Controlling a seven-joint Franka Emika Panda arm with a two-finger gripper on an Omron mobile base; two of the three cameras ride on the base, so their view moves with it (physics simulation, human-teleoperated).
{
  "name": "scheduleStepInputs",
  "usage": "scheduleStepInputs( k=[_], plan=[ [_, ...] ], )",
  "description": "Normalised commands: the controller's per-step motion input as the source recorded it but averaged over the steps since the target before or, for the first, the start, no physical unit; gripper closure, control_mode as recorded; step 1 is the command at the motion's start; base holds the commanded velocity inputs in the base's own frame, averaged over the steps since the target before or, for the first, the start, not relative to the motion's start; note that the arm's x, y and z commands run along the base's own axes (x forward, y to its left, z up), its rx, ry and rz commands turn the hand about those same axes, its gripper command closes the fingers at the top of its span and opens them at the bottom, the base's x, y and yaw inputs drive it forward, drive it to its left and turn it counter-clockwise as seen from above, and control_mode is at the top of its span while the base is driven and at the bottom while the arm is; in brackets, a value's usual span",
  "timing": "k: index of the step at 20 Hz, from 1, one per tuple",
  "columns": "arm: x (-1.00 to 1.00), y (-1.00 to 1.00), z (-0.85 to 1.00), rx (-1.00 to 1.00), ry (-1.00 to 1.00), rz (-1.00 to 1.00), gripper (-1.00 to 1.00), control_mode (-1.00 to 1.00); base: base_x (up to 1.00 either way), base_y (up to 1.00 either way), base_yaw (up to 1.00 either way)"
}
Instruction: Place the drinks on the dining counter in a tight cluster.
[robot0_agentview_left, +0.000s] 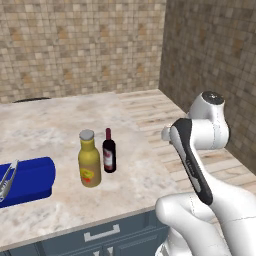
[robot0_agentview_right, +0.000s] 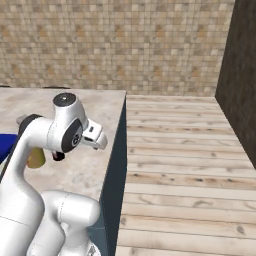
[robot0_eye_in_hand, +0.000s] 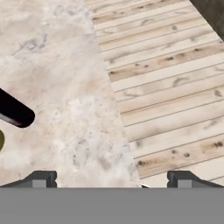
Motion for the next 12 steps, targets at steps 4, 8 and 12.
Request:
scheduleStepInputs(
  k=[4, 8, 12],
  plan=[
    [-0.27, -0.03, 0.63, 0.0, 0.0, -0.09, -1.0, -1.0, 0.0, 0.0, 0.0],
    [-0.61, 0.0, 0.49, 0.0, -0.02, 0.0, -1.0, -1.0, 0.0, 0.0, 0.0],
    [-0.71, 0.0, 0.0, 0.0, -0.14, 0.01, -1.0, -1.0, 0.0, 0.0, 0.0]
  ],
)
